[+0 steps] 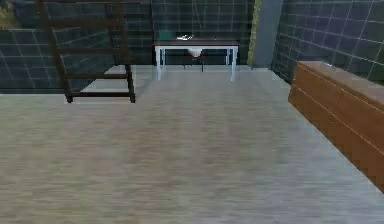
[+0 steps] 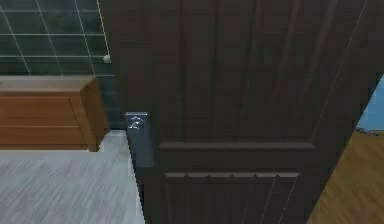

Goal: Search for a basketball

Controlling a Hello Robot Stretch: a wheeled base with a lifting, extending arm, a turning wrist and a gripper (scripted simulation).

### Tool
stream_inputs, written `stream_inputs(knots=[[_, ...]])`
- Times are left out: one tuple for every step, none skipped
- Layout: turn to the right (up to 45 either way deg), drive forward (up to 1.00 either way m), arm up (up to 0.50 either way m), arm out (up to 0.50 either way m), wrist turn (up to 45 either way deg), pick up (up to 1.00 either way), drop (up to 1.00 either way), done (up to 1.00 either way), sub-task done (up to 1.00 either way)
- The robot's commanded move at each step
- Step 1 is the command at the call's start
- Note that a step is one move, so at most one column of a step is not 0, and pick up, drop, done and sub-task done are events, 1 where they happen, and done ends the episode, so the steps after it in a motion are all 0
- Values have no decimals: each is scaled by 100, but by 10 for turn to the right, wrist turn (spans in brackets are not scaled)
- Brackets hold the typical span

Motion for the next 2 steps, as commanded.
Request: stream_inputs(knots=[[-450,0,0,0,0,0,0,0,0],[-450,0,0,0,0,0,0,0,0]])
